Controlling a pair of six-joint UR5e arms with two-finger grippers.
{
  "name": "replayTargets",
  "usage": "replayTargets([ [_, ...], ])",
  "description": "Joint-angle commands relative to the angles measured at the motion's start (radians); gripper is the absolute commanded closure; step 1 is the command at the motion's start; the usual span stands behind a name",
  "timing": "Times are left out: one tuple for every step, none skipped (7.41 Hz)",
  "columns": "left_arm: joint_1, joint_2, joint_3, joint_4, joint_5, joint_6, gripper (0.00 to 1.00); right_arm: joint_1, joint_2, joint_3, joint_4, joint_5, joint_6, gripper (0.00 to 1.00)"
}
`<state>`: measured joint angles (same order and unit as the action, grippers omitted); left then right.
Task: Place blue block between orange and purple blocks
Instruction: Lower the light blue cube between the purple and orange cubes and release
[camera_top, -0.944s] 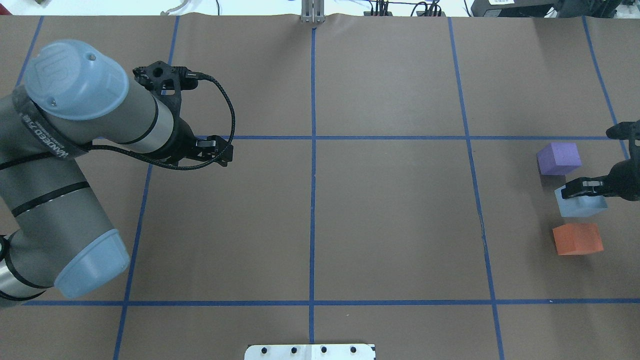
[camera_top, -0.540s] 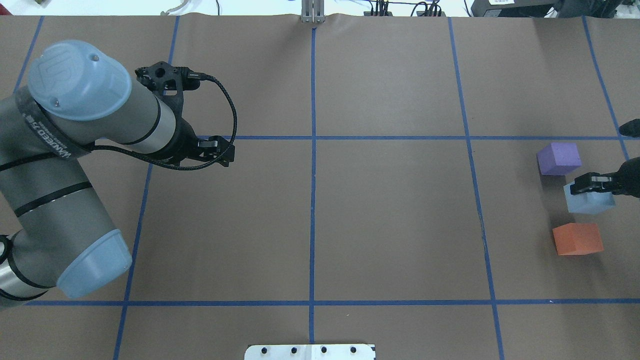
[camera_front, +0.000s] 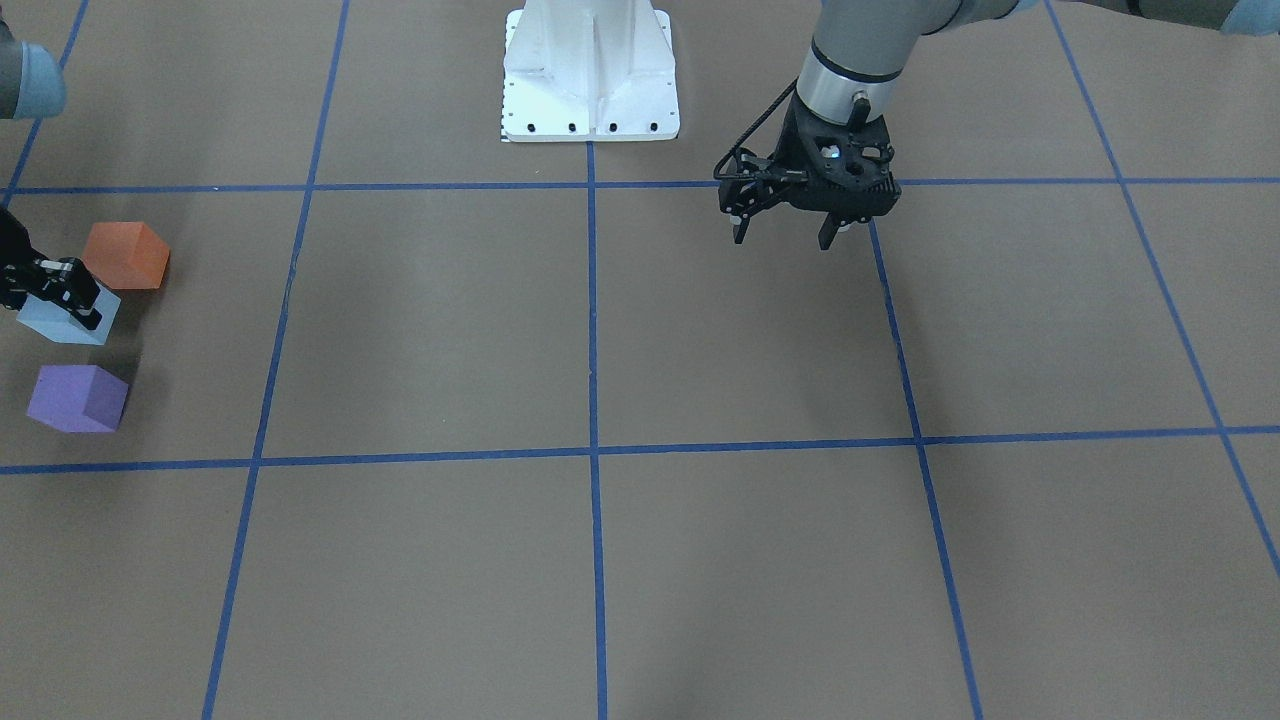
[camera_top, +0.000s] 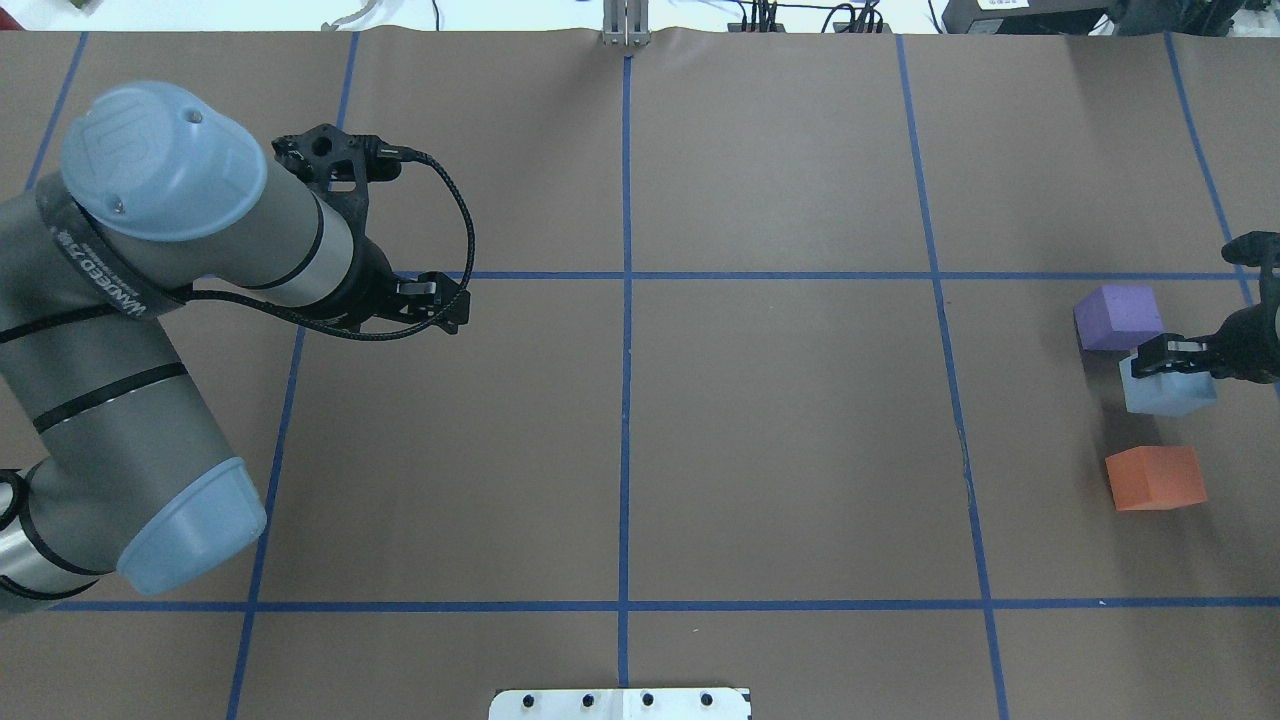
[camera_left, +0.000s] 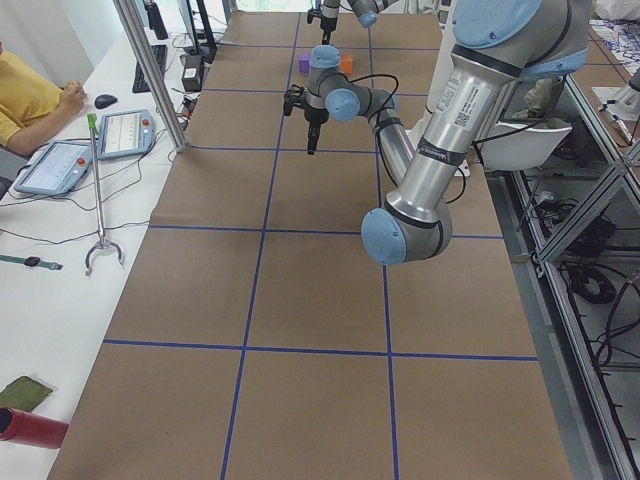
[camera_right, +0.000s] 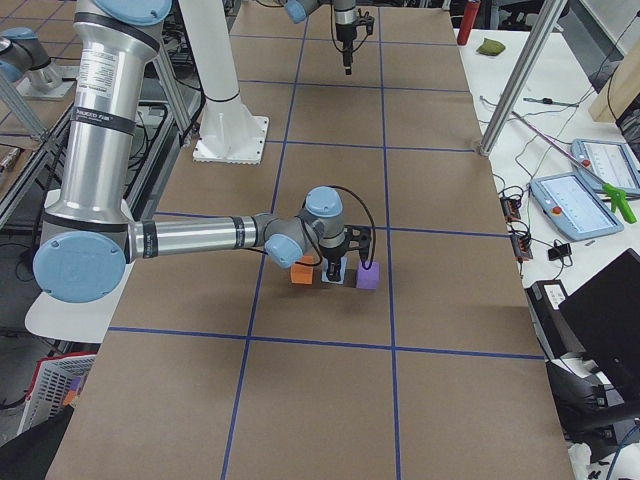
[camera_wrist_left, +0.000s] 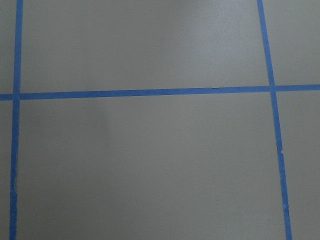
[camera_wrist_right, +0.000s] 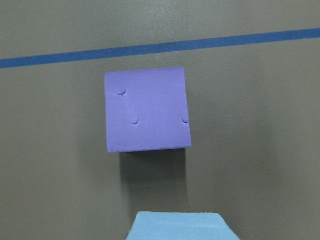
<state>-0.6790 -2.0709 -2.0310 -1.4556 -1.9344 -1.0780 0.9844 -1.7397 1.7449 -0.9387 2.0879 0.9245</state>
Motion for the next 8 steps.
replayTargets([
  [0.001, -0.002, 0.003, 0.000, 0.000, 0.000, 0.00, -0.007, 0.025, -0.027, 0.000, 0.001, -0.001, 1.00],
  [0.001, -0.002, 0.003, 0.000, 0.000, 0.001, 0.00, -0.012, 0.025, -0.033, 0.001, 0.004, -0.003, 1.00],
  [0.003, -0.003, 0.005, 0.000, 0.000, 0.000, 0.00, -0.016, 0.025, -0.033, 0.001, 0.006, -0.004, 1.00],
  [0.003, -0.003, 0.005, 0.000, 0.000, 0.000, 0.00, -0.029, 0.025, -0.039, 0.001, 0.006, -0.004, 1.00],
  [0.003, -0.003, 0.005, 0.000, 0.000, 0.000, 0.00, -0.039, 0.025, -0.045, 0.001, 0.006, -0.004, 1.00],
  [0.003, -0.003, 0.005, 0.000, 0.000, 0.000, 0.00, -0.046, 0.025, -0.047, 0.001, 0.006, -0.006, 1.00],
  [0.004, -0.008, 0.006, 0.000, 0.000, 0.000, 0.00, -0.056, 0.025, -0.048, 0.001, 0.006, -0.006, 1.00],
  [0.010, -0.008, 0.006, 0.000, 0.002, -0.011, 0.00, -0.065, 0.026, -0.048, 0.001, 0.005, -0.006, 1.00],
])
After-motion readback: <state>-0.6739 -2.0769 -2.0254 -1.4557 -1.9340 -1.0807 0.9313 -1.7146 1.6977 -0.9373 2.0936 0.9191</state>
